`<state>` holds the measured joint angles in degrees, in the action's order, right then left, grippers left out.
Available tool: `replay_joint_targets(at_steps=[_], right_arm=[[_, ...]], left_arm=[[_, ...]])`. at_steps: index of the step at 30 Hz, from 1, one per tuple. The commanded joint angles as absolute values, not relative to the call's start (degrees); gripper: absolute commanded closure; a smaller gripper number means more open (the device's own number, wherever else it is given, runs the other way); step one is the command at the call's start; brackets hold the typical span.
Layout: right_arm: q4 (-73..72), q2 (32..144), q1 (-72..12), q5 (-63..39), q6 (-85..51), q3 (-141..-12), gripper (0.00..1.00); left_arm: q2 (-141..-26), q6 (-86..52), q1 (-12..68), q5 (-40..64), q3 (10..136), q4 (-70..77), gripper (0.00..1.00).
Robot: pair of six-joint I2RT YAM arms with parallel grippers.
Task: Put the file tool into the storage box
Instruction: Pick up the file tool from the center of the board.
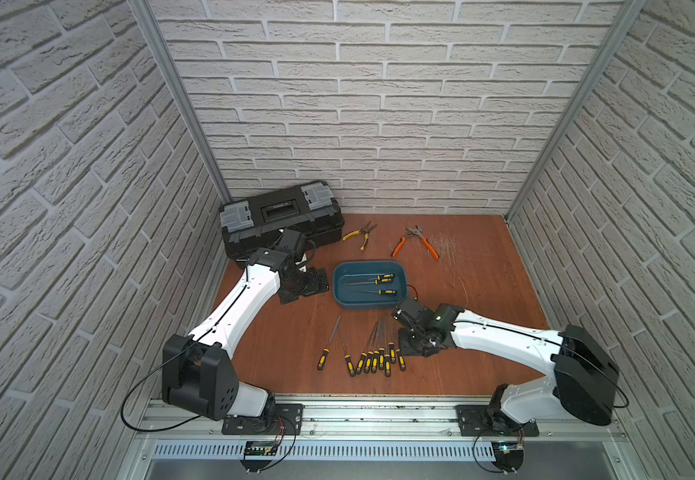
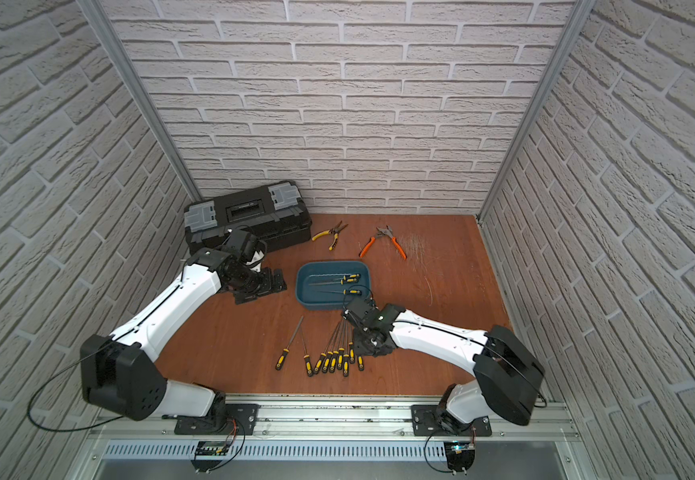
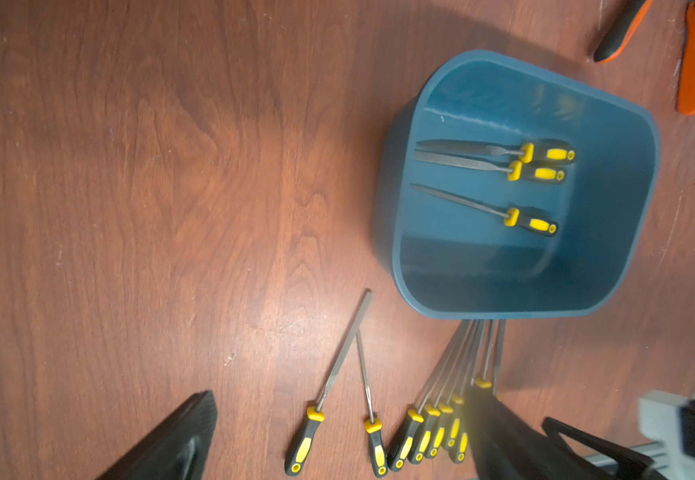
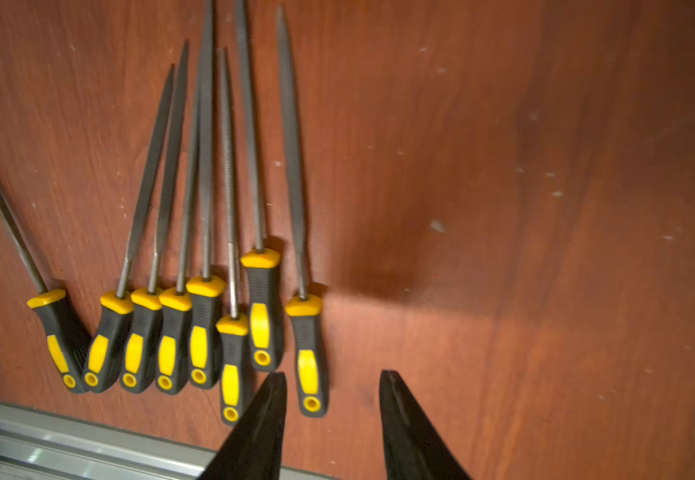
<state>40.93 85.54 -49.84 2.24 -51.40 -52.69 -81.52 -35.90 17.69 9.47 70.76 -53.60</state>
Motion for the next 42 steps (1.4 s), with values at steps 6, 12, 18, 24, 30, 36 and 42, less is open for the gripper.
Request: replay_joint_targets(at_steps=[6, 12, 18, 24, 30, 36, 42], right_arm=[[42.19, 94.14, -54.39, 3.18, -50.85, -59.74, 0.6], [44.98, 92.01, -54.4, 7.48, -52.43, -58.67, 0.6], [45.7, 90.79, -54.4, 8.27, -52.47, -56.86, 0.6], [43.05, 91.57, -54.43, 6.28, -51.34, -55.15, 0.6], [43.03, 93.45, -54.42, 6.51, -50.2, -55.28, 0.62], [41.54, 95.72, -54.39, 6.06, -49.83, -54.68, 0.64], [39.6, 96.4, -54.4, 5.71, -50.19, -53.36, 0.69]], left_arm=[[-79.54, -32.63, 17.58, 7.76, 72.11, -54.84, 0.02], [-79.16, -31.25, 16.7, 7.9, 72.22, -55.02, 0.02], [-79.86, -30.58, 16.69, 11.85, 71.91, -53.43, 0.02], [-79.63, -30.65, 16.75, 12.59, 71.37, -53.13, 0.02], [-79.18, -31.33, 16.84, 12.57, 70.84, -53.13, 0.02], [-79.05, -31.9, 17.17, 12.5, 71.17, -53.18, 0.02], [-79.99, -32.49, 17.57, 12.4, 72.8, -53.52, 0.02]])
